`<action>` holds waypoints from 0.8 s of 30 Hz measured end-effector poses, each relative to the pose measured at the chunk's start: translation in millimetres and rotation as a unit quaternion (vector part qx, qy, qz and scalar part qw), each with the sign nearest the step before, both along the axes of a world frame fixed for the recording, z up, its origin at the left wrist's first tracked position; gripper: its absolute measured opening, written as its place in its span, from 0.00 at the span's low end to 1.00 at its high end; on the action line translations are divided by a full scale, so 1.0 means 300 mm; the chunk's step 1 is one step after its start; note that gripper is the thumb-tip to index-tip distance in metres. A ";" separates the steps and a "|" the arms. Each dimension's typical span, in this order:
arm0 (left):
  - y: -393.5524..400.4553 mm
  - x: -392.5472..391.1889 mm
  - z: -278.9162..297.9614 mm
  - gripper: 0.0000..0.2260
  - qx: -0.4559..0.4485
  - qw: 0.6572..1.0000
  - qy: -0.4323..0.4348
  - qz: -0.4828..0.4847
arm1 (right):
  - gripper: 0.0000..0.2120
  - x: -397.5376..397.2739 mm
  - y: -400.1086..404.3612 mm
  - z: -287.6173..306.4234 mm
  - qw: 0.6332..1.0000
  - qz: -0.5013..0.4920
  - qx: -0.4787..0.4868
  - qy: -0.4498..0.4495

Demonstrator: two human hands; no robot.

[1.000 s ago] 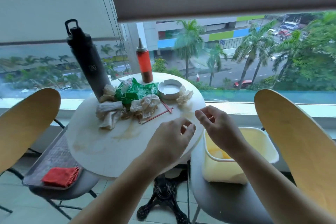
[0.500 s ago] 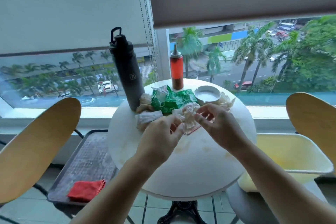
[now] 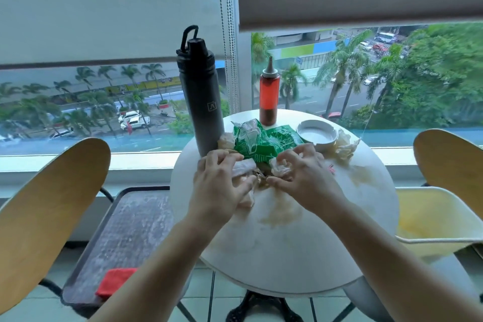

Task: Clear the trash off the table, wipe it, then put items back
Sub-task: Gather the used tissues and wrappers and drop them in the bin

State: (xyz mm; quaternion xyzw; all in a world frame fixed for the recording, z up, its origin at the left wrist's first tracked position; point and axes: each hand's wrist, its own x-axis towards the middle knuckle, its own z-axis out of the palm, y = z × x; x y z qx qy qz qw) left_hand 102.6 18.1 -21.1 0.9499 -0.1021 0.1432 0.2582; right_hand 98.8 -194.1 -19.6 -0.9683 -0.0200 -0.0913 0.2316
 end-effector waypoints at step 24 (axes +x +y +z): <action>-0.046 -0.018 -0.066 0.13 0.019 0.999 0.039 -0.023 | 0.15 -0.005 -0.023 -0.006 1.000 -0.025 -0.007 0.016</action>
